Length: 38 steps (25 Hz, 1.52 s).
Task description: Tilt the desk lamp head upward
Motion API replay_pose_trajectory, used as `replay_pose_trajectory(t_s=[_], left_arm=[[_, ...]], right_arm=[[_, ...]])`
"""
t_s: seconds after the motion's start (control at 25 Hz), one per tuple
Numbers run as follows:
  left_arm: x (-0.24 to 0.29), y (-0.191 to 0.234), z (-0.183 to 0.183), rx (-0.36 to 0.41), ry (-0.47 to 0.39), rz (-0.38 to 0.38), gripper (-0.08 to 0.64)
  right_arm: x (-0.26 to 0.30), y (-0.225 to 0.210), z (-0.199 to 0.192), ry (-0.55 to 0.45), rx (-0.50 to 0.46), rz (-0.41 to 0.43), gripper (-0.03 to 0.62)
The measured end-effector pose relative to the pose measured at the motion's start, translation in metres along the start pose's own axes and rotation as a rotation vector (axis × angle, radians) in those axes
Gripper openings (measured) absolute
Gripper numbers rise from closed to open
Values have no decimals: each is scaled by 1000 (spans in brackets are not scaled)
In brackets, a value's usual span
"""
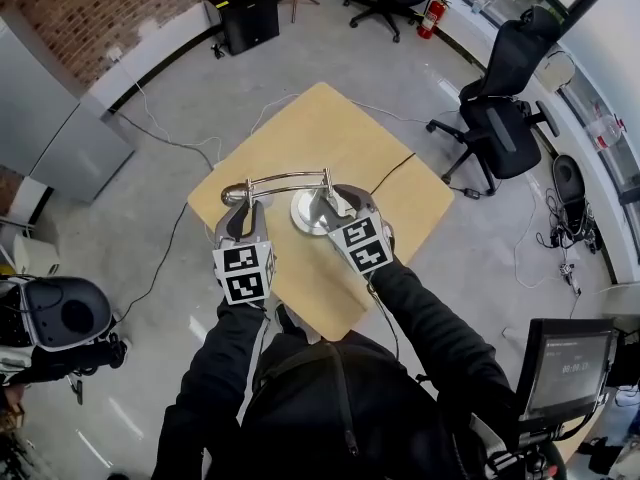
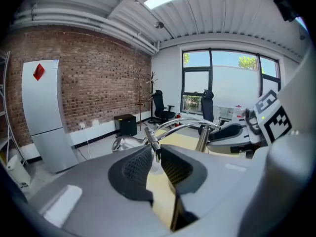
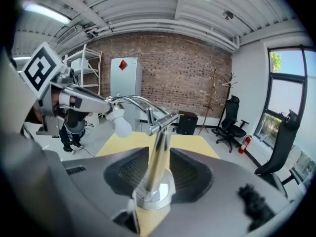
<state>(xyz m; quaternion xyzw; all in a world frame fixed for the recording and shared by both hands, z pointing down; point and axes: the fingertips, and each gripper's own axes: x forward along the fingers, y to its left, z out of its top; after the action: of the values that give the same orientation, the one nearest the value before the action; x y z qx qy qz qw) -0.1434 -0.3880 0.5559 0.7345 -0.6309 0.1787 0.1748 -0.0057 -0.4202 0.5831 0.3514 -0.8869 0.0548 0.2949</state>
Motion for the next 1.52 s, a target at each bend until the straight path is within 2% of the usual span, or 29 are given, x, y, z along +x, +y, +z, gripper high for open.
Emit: replay_pose_trajectory(t_s=[0.12,0.24,0.36,0.52,0.6,0.72,0.84,1.0,1.32,1.36,1.4,1.52], left_arm=[[3,5,0,-11,-1,10,63],[2,12,-2,-16,3,13,61],[-5,13,-3,-14,0,14,61],[-9,8,1,-6,-8,5,63],[-9,9,4,0,-9,1,63],[-10,8,8,10,-12,-5,64],[-12,0,10,23,-17,-16,64],[-14,-5,16,37,-32,-30,66],[-15,-9,23,63,-36,-52,67],[-15,-8,23,62,-35,-54,69],[-15,-7,23,60,-34,-57,69],[-15,-8,20,62,-35,-61,71]], right_arm=[[-19,-9,3,-8,-53,-51,121],[-42,-12,33,-59,-123,-128,121],[-56,6,69,-91,-308,-167,120],[-50,57,100,-119,-578,-99,121],[-36,82,105,-87,-716,-73,121],[-11,100,103,-14,-909,-81,121],[2,93,98,55,-1011,-140,121],[14,81,90,116,-1060,-160,120],[13,74,92,113,-1059,-213,120],[14,73,94,100,-1030,-211,110],[15,72,95,83,-979,-199,54],[15,71,97,56,-797,-126,57]])
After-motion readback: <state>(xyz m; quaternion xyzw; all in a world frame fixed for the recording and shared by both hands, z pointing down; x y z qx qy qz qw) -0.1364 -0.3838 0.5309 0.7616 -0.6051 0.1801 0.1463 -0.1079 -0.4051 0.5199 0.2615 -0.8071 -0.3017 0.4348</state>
